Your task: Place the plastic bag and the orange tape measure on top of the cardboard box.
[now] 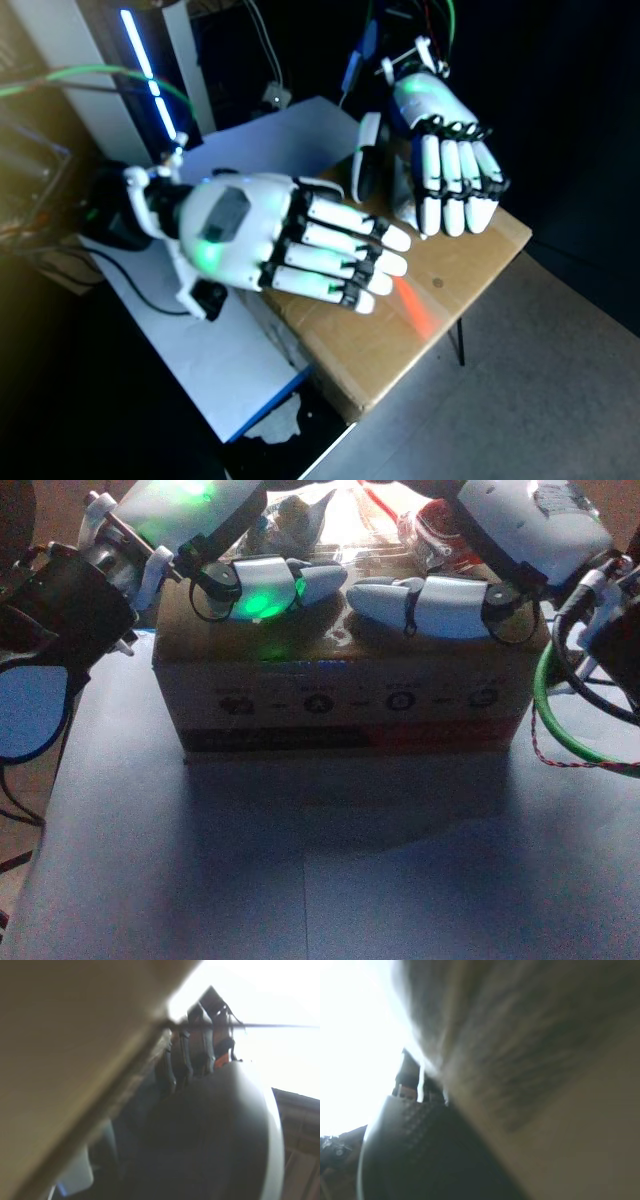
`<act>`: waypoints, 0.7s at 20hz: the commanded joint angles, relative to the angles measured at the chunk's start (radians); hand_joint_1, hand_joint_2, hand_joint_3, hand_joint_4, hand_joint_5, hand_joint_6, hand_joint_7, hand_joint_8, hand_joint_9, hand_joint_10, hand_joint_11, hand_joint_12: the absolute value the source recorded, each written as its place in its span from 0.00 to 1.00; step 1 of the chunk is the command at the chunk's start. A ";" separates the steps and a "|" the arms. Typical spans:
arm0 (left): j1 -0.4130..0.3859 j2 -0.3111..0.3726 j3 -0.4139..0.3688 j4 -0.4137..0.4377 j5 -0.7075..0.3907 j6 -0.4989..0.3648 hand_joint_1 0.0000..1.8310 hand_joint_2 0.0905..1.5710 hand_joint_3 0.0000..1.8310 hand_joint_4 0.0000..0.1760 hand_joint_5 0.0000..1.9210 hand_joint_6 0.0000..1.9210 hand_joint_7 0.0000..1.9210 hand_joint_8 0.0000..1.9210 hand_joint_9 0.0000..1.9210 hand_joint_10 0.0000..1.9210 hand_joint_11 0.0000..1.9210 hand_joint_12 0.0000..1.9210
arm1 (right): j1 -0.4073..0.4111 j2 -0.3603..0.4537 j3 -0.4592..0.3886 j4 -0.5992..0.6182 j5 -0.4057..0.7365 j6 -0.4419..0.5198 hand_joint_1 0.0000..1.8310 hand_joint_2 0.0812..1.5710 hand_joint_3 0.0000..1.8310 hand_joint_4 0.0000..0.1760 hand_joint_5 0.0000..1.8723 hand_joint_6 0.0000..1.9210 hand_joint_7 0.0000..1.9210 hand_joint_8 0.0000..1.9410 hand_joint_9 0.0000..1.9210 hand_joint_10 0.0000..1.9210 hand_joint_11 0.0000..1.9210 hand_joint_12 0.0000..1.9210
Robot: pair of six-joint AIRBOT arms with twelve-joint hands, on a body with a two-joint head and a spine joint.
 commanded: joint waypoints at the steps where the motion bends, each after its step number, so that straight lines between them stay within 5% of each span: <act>1: -0.001 0.001 -0.001 0.023 0.082 0.008 0.46 0.57 0.00 0.00 0.23 0.01 0.19 0.00 0.13 0.02 0.00 0.52 | 0.018 0.003 -0.005 -0.048 -0.081 -0.007 0.37 0.52 0.00 0.05 0.19 0.08 0.17 0.00 0.08 0.15 0.00 0.45; 4: 0.001 0.000 -0.001 0.019 0.083 0.008 0.46 0.58 0.00 0.00 0.24 0.00 0.20 0.00 0.14 0.02 0.00 0.50 | 0.037 0.019 -0.032 -0.062 -0.074 -0.060 0.36 0.50 0.00 0.13 0.21 0.02 0.15 0.00 0.10 0.05 0.00 0.39; 7: 0.005 0.001 -0.002 0.015 0.083 0.008 0.45 0.59 0.00 0.00 0.22 0.00 0.19 0.00 0.14 0.03 0.00 0.60 | 0.048 0.047 -0.058 -0.084 -0.074 -0.072 0.38 0.50 0.00 0.01 0.19 0.00 0.15 0.00 0.10 0.03 0.00 0.38; 9: 0.006 0.006 -0.009 0.019 0.088 0.009 0.45 0.58 0.00 0.00 0.19 0.00 0.17 0.00 0.13 0.02 0.00 0.50 | 0.051 0.080 -0.093 -0.085 -0.068 -0.142 0.36 0.50 0.00 0.00 0.19 0.00 0.14 0.00 0.10 0.03 0.00 0.42; 10: 0.006 0.015 -0.020 0.018 0.091 0.024 0.45 0.58 0.00 0.00 0.19 0.00 0.16 0.00 0.13 0.02 0.00 0.47 | 0.055 0.096 -0.108 -0.088 -0.057 -0.166 0.36 0.50 0.00 0.00 0.19 0.00 0.13 0.00 0.10 0.03 0.00 0.42; 14: -0.003 0.046 -0.084 -0.027 0.103 0.207 0.46 0.58 0.00 0.02 0.22 0.00 0.13 0.00 0.10 0.00 0.00 0.60 | 0.057 0.124 -0.126 -0.111 -0.035 -0.166 0.40 0.50 0.00 0.00 0.20 0.01 0.14 0.00 0.11 0.03 0.00 0.54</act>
